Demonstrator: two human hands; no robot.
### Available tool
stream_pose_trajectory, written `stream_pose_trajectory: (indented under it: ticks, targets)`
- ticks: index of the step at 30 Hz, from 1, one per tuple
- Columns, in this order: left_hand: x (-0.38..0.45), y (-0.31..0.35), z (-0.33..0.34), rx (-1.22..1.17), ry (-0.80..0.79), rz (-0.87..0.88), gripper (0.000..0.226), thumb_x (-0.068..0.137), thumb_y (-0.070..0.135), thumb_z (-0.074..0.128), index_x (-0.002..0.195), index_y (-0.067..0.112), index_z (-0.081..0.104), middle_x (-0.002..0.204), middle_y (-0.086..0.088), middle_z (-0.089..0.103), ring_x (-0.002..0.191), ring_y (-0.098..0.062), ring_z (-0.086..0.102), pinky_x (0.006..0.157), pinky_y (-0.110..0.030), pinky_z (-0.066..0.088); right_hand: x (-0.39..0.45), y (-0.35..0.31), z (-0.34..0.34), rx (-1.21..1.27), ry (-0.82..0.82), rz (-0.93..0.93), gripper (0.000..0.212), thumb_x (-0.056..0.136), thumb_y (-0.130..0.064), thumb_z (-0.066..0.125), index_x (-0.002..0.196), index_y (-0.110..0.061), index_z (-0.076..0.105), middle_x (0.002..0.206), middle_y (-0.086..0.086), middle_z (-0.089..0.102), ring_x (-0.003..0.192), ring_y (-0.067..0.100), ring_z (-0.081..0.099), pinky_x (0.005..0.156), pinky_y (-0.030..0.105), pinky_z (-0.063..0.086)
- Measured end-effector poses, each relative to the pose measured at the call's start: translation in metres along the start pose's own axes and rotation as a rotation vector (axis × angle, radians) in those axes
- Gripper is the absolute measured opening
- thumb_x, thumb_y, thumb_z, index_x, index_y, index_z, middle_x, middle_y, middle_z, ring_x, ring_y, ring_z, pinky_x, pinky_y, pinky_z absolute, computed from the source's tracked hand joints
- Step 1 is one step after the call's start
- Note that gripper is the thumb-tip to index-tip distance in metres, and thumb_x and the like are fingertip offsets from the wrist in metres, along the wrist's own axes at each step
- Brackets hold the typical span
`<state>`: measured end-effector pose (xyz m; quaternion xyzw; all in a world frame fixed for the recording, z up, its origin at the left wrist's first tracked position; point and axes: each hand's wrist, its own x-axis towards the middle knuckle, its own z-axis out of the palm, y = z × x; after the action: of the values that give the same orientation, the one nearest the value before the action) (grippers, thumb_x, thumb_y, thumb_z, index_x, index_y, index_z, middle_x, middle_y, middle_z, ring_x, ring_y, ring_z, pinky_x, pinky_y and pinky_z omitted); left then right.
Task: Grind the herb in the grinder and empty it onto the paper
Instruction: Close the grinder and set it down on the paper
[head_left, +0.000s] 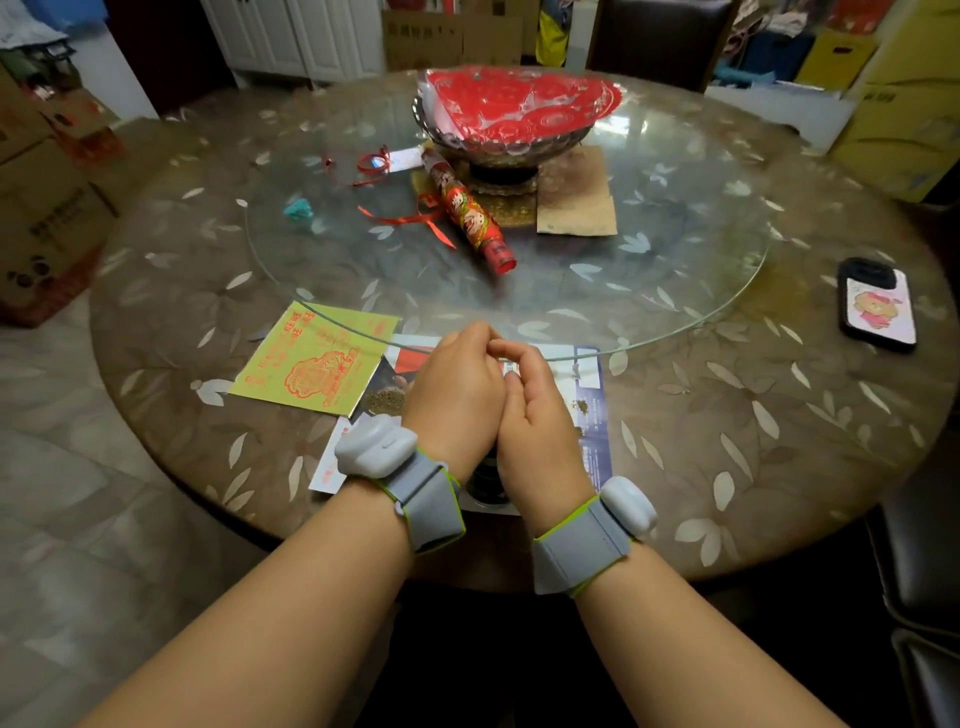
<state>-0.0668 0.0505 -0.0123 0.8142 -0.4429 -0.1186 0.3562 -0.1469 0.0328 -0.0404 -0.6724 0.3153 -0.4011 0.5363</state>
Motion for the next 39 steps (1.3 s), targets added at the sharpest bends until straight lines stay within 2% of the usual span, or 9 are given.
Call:
stream_pose_trajectory:
  ticks: [7, 10, 13, 16, 19, 21, 27, 35, 39]
  targets:
    - [-0.003, 0.004, -0.005, 0.06, -0.017, -0.086, 0.021, 0.094, 0.017, 0.038, 0.102, 0.013, 0.057, 0.109, -0.015, 0.061, 0.102, -0.034, 0.055, 0.089, -0.043, 0.043, -0.004, -0.011, -0.005, -0.102, -0.05, 0.105, 0.02, 0.099, -0.018, 0.035, 0.102, -0.025, 0.053, 0.098, 0.008, 0.064, 0.087, 0.019, 0.059, 0.083, 0.04, 0.048]
    - [-0.007, 0.011, -0.008, -0.047, 0.038, -0.161, 0.024, 0.098, 0.021, 0.038, 0.099, 0.005, 0.056, 0.108, -0.021, 0.062, 0.101, -0.037, 0.054, 0.081, -0.039, 0.039, -0.001, -0.017, -0.01, -0.233, -0.081, 0.163, 0.019, 0.099, -0.02, 0.035, 0.103, -0.016, 0.053, 0.098, 0.006, 0.059, 0.095, 0.025, 0.056, 0.082, 0.035, 0.042]
    - [-0.014, 0.012, -0.017, -0.253, 0.058, -0.291, 0.032, 0.099, 0.022, 0.037, 0.104, -0.002, 0.059, 0.114, -0.024, 0.061, 0.108, -0.038, 0.053, 0.085, -0.037, 0.037, -0.005, -0.027, -0.018, -0.281, -0.078, 0.211, 0.025, 0.1, -0.025, 0.036, 0.105, -0.01, 0.054, 0.098, 0.007, 0.053, 0.098, 0.023, 0.052, 0.08, 0.03, 0.034]
    - [-0.02, 0.008, -0.025, -0.433, 0.045, -0.292, 0.028, 0.097, 0.022, 0.037, 0.083, 0.012, 0.06, 0.101, -0.022, 0.065, 0.102, -0.037, 0.059, 0.09, -0.04, 0.045, -0.012, -0.034, -0.025, -0.359, -0.138, 0.133, 0.029, 0.089, -0.022, 0.055, 0.114, -0.007, 0.055, 0.104, 0.007, 0.059, 0.101, 0.023, 0.055, 0.087, 0.034, 0.042]
    - [-0.033, 0.002, -0.03, -0.557, -0.007, -0.281, 0.022, 0.093, 0.021, 0.042, 0.075, 0.019, 0.054, 0.081, -0.01, 0.063, 0.088, -0.031, 0.062, 0.077, -0.039, 0.047, -0.021, -0.04, -0.023, -0.596, -0.209, 0.012, 0.05, 0.073, -0.02, 0.071, 0.119, -0.008, 0.055, 0.11, 0.01, 0.064, 0.103, 0.026, 0.059, 0.087, 0.033, 0.046]
    - [-0.043, 0.004, -0.034, -0.627, -0.016, -0.275, 0.018, 0.09, 0.018, 0.045, 0.076, 0.019, 0.056, 0.081, -0.01, 0.063, 0.083, -0.028, 0.06, 0.073, -0.039, 0.047, -0.024, -0.042, -0.019, -0.668, -0.169, -0.064, 0.039, 0.071, -0.018, 0.071, 0.107, -0.009, 0.06, 0.103, 0.013, 0.067, 0.097, 0.031, 0.061, 0.079, 0.034, 0.046]
    - [-0.044, 0.014, -0.052, -0.807, 0.009, -0.191, 0.021, 0.097, 0.005, 0.04, 0.084, 0.014, 0.054, 0.077, -0.008, 0.056, 0.068, -0.015, 0.054, 0.048, -0.02, 0.044, -0.005, -0.052, -0.023, -0.525, -0.064, -0.075, 0.037, 0.065, -0.018, 0.079, 0.099, -0.01, 0.066, 0.094, 0.011, 0.071, 0.089, 0.026, 0.065, 0.08, 0.039, 0.052]
    - [0.022, 0.013, -0.042, -0.583, -0.03, -0.052, 0.014, 0.09, 0.014, 0.05, 0.085, 0.024, 0.059, 0.087, -0.005, 0.066, 0.085, -0.025, 0.062, 0.075, -0.04, 0.051, 0.082, -0.067, -0.054, -0.426, 0.022, -0.079, 0.038, 0.063, -0.008, 0.079, 0.099, -0.01, 0.067, 0.091, 0.006, 0.069, 0.086, 0.02, 0.065, 0.076, 0.031, 0.052]
    - [0.093, 0.004, -0.004, -0.404, -0.113, -0.003, 0.005, 0.088, 0.017, 0.056, 0.086, 0.019, 0.061, 0.075, 0.001, 0.061, 0.071, -0.019, 0.057, 0.067, -0.036, 0.048, 0.161, -0.038, -0.074, -0.437, 0.086, -0.029, 0.037, 0.065, -0.008, 0.079, 0.1, -0.01, 0.068, 0.088, 0.002, 0.066, 0.083, 0.017, 0.062, 0.074, 0.026, 0.048]
